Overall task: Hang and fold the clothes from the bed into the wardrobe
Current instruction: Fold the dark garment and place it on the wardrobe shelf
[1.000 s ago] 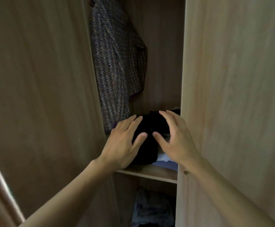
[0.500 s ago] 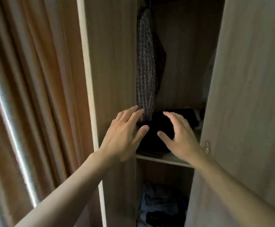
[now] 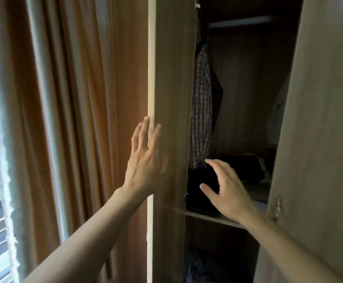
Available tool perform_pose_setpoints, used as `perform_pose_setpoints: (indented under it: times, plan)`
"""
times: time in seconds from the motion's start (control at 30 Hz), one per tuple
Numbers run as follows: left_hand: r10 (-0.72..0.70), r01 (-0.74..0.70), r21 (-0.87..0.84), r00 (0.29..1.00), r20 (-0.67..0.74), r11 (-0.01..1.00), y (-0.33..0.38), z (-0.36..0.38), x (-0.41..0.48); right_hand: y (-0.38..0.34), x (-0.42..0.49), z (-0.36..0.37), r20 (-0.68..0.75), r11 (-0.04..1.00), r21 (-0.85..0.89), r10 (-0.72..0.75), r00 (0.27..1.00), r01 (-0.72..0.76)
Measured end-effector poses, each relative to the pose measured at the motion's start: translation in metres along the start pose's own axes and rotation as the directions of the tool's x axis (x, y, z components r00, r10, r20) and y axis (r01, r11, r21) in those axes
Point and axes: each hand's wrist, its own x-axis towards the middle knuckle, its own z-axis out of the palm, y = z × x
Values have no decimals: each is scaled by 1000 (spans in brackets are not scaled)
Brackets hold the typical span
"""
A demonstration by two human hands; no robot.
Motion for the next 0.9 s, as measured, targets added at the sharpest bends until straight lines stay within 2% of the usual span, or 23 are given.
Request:
perform_pose_setpoints:
  times: [0.1,0.2,0.5,0.9]
  plan:
    - [-103,113,-197,993,63,974,-8,4,5,1,-2,5,22,1000,-3,-6,1000,6]
    - [-133,125,-229,991,-23,966,-13,6,8,8,-4,6,60,1000,-18,2,998,-1]
    - [-14,-38,-346,989,-147,938,-14,17,3,27,-5,-3,71,999,-34,36,997,-34]
    - [141,-161,-426,987,-79,890,43,66,7,65,-10,-26,49,995,-39,95,994,-93]
